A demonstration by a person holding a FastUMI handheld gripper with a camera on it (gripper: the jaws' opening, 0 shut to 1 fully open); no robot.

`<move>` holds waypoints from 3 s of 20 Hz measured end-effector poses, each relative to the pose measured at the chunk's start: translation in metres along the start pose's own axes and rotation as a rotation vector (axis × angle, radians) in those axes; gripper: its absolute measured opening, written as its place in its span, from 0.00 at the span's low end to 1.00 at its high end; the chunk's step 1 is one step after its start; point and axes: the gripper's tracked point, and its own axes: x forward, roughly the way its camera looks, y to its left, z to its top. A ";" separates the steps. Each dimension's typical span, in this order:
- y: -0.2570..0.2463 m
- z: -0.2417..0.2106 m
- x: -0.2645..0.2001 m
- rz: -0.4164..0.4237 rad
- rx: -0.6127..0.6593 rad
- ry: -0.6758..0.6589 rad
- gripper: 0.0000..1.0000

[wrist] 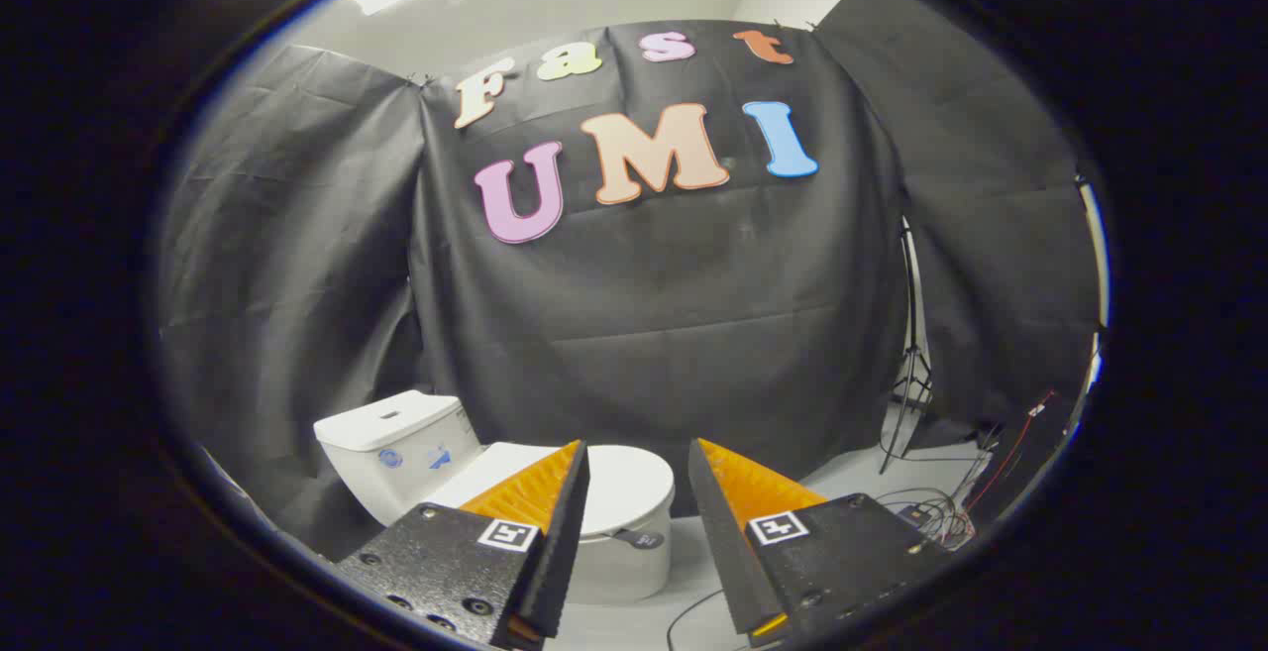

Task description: Open the toilet lid.

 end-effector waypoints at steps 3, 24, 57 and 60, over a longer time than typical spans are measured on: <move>-0.003 -0.001 -0.001 -0.007 0.014 -0.010 0.63; -0.010 -0.008 0.013 0.024 0.108 0.004 0.63; -0.002 -0.232 0.213 -0.089 1.228 0.076 0.52; 0.009 -0.227 0.227 -0.046 1.242 0.105 0.37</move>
